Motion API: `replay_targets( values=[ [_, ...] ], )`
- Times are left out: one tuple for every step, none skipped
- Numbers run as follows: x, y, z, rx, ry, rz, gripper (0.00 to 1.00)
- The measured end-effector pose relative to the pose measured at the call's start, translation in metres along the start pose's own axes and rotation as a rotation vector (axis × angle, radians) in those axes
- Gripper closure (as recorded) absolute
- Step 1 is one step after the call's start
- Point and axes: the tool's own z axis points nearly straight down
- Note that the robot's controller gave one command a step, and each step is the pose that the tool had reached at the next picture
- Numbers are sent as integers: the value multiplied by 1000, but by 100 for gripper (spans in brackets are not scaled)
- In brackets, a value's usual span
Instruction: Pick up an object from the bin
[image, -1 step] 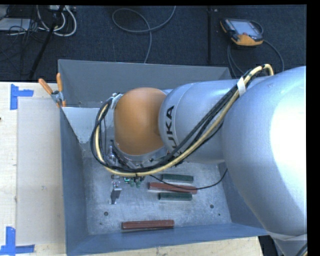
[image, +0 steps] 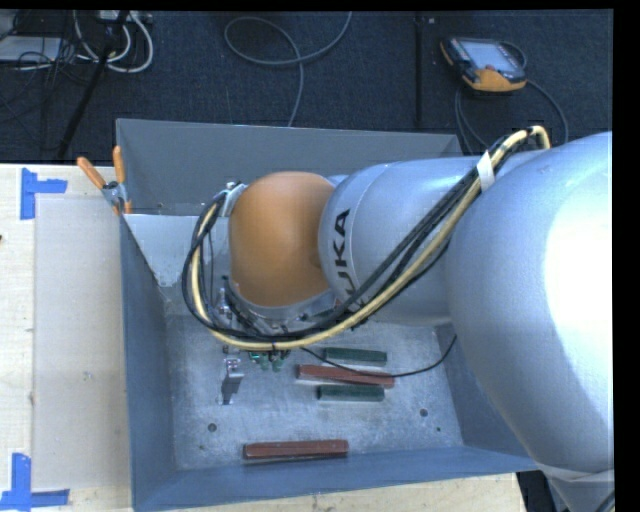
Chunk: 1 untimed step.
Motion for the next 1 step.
replay_targets(
  values=[
    [8, -44, -27, 1, 6, -37, 0]
  ],
)
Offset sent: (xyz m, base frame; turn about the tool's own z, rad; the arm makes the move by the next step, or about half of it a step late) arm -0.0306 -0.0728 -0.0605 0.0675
